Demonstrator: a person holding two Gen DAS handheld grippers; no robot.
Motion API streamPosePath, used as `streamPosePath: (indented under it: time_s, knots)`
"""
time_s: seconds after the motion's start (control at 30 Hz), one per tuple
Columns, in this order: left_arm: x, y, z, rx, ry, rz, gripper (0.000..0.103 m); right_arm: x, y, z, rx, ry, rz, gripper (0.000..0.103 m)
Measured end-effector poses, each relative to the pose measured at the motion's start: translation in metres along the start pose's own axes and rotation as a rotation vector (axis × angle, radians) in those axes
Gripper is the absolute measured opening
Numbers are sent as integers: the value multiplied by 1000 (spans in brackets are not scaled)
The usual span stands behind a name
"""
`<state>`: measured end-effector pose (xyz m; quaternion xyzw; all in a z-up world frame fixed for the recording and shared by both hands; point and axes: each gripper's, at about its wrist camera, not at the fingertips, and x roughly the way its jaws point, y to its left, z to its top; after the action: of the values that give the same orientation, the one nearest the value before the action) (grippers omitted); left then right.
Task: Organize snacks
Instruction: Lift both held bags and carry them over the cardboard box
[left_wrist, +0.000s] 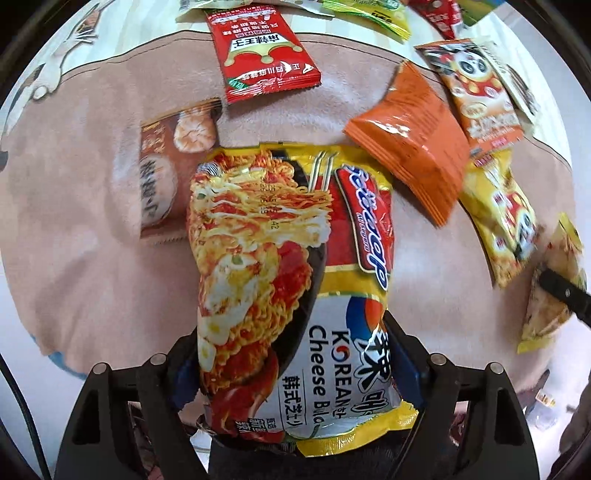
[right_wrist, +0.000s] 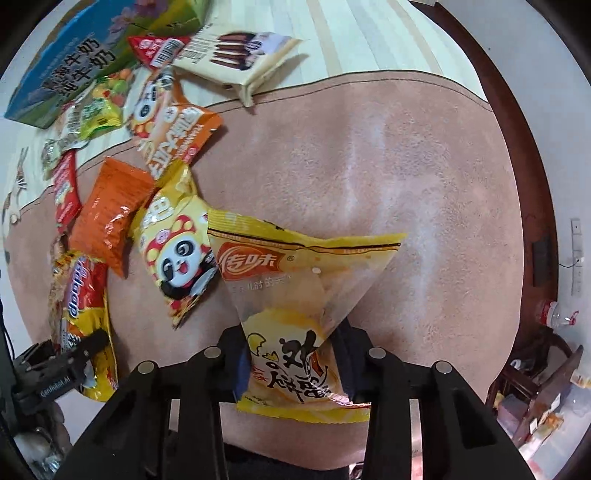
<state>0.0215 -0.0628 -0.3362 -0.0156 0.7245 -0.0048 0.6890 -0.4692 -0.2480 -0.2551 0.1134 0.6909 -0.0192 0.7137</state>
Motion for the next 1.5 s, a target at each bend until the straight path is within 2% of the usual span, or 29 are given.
streamPosePath:
  time_s: [0.2,0.33,0.4,0.5,0.6,0.7,0.8,0.93,1.07,1.33,1.4,1.5]
  knots:
    - [-40,7,-37,-9,-52,-28,80,-24,15,-7,-23,-12,74,39]
    - [-43,8,-51,20,-71,-1,81,-19,29,15,-76,-6,78,39]
    - [-23,1,-47,49,-1,-10,81,-9,31,17,-94,28,80,39]
    - [14,12,-41,-16,99,-79,81,10,38,24,-123,78,75,39]
    - [48,29,-38,-104,182,-165,86,33,40,26,-120,122,71,39]
    - [64,40,-42,-177,192,-178,86,43,39,26,-120,126,62,40]
    - [58,40,-56,-199,121,-145,84,41,34,23,-115,117,65,40]
    - [35,33,-92,-112,20,-41,83,37,41,18,-127,84,64,39]
    - [18,15,-133,-60,-39,-1,83,20,36,10,-130,66,97,39]
    - [-27,11,-204,-1,-136,-9,83,-31,35,7,-155,5,187,39]
    - [-43,10,-188,9,-176,-21,83,-47,38,12,-168,-22,210,39]
    - [-68,16,-212,20,-260,-52,83,-74,46,23,-184,-66,246,39]
